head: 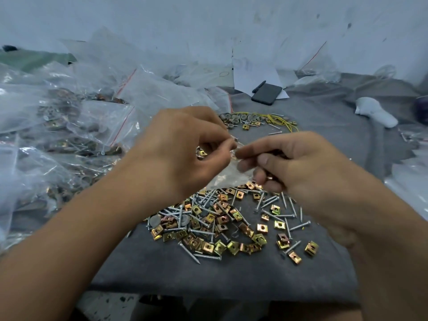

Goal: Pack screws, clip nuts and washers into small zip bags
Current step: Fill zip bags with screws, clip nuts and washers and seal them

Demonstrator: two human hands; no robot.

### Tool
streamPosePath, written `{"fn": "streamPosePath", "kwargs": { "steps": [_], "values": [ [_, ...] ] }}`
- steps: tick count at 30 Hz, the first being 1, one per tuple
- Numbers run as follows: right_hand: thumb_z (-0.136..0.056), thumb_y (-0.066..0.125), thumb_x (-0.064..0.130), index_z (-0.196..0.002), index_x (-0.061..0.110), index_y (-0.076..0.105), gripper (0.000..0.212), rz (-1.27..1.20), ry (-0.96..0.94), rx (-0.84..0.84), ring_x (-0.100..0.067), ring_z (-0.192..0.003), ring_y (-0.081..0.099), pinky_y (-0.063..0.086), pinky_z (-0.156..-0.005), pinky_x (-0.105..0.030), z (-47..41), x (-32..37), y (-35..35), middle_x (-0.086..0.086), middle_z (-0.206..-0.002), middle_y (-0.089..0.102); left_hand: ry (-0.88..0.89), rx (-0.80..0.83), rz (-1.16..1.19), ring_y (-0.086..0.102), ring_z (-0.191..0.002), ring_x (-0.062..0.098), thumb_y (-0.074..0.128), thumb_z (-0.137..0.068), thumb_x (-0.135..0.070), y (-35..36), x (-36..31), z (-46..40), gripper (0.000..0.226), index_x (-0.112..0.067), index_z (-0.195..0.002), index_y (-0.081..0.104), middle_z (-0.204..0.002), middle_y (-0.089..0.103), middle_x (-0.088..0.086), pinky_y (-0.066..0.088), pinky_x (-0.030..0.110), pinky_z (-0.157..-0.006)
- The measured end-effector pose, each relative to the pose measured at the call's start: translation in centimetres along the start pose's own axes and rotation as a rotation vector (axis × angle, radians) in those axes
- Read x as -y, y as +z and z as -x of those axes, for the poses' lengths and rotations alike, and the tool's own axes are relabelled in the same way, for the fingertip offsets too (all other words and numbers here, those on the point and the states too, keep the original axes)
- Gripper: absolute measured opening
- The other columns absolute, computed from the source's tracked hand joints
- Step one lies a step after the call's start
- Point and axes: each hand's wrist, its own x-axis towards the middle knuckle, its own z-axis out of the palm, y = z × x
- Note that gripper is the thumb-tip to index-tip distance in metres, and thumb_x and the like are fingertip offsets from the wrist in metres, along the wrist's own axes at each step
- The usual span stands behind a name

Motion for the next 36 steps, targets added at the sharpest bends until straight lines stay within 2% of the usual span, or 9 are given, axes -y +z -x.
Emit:
{"fn": "streamPosePath", "kwargs": {
  "steps": [5,10,13,16,18,23,27,30,36],
  "values": [
    [-0.103,0.042,-0.015,-0.098,-0.009,0.072,0.031,-0.485,0.143,-0.121,-0.009,-0.055,0.057,0.042,-0.045,-0.015,0.2,-1.4,-0.7,-0.019,-0.085,0.077,0.239,-0.010,-0.125,0.074,-0.077,0.025,0.081,-0.090,-0.007,0.8,-0.6,0.0,0.008,-0.008,-0.097,0.085,-0.096,0.077,0.005,0.061,0.038,-0.068],
    [-0.101,0.037,-0.018,-0.095,-0.018,0.068,0.031,-0.804,0.278,-0.166,-0.013,-0.056,0.058,0.042,-0.042,-0.016,1.2,-2.0,-0.8,-0.026,-0.084,0.073,0.245,0.062,-0.162,0.070,-0.081,0.032,0.081,-0.087,-0.001,2.4,-2.5,0.5,0.018,-0.012,-0.102,0.083,-0.100,0.073,0.004,0.060,0.046,-0.064],
    [-0.103,0.035,-0.017,-0.095,-0.018,0.066,0.033,-0.862,0.291,-0.261,-0.013,-0.051,0.059,0.043,-0.042,-0.016,1.6,-1.9,-0.5,-0.022,-0.075,0.070,0.278,0.071,-0.176,0.069,-0.083,0.029,0.081,-0.085,-0.004,2.8,-3.6,1.2,0.023,-0.016,-0.105,0.081,-0.101,0.071,0.001,0.060,0.044,-0.067],
    [-0.103,0.033,-0.016,-0.106,-0.019,0.065,0.033,-0.897,0.301,-0.311,-0.014,-0.053,0.053,0.042,-0.046,-0.016,1.9,-1.8,-0.2,-0.021,-0.083,0.064,0.359,0.096,-0.203,0.067,-0.084,0.027,0.063,-0.097,-0.018,3.2,-5.0,2.0,0.019,-0.020,-0.107,0.078,-0.103,0.069,-0.002,0.059,0.043,-0.070],
    [-0.104,0.031,-0.014,-0.100,-0.013,0.067,0.037,-0.934,0.322,-0.299,-0.012,-0.050,0.052,0.041,-0.045,-0.015,2.2,-1.8,-0.2,-0.018,-0.074,0.065,0.396,0.084,-0.237,0.067,-0.084,0.027,0.059,-0.101,-0.025,3.5,-5.6,2.4,0.019,-0.021,-0.105,0.078,-0.102,0.069,-0.002,0.058,0.043,-0.070],
    [-0.105,0.031,-0.012,-0.124,-0.016,0.061,0.036,-1.057,0.378,-0.311,-0.015,-0.062,0.053,0.047,-0.050,-0.015,3.5,-2.5,-0.3,-0.018,-0.084,0.065,0.433,-0.002,-0.303,0.067,-0.081,0.027,0.065,-0.104,-0.025,3.9,-5.6,3.1,0.019,-0.019,-0.092,0.079,-0.095,0.072,-0.001,0.057,0.044,-0.070],
    [-0.105,0.031,-0.015,-0.120,-0.016,0.061,0.034,-1.104,0.352,-0.366,-0.016,-0.063,0.058,0.051,-0.054,-0.015,4.0,-2.8,0.5,-0.022,-0.094,0.065,0.459,0.028,-0.251,0.068,-0.080,0.027,0.069,-0.101,-0.023,3.9,-4.9,3.2,0.015,-0.018,-0.093,0.080,-0.095,0.072,-0.001,0.059,0.043,-0.072],
    [-0.105,0.031,-0.016,-0.116,-0.013,0.062,0.033,-1.107,0.345,-0.418,-0.018,-0.067,0.061,0.052,-0.053,-0.015,4.1,-2.6,0.7,-0.022,-0.088,0.066,0.450,0.033,-0.215,0.070,-0.082,0.025,0.068,-0.098,-0.023,3.9,-4.6,3.0,0.015,-0.018,-0.097,0.081,-0.097,0.073,-0.001,0.058,0.039,-0.077],
    [-0.102,0.034,-0.019,-0.116,-0.014,0.063,0.032,-1.025,0.317,-0.497,-0.025,-0.070,0.066,0.055,-0.057,-0.022,4.4,-2.0,1.0,-0.027,-0.088,0.072,0.370,-0.054,-0.190,0.072,-0.078,0.026,0.076,-0.087,-0.022,5.0,-4.9,3.1,0.012,-0.021,-0.097,0.083,-0.097,0.076,-0.003,0.057,0.038,-0.070]
  ]
}}
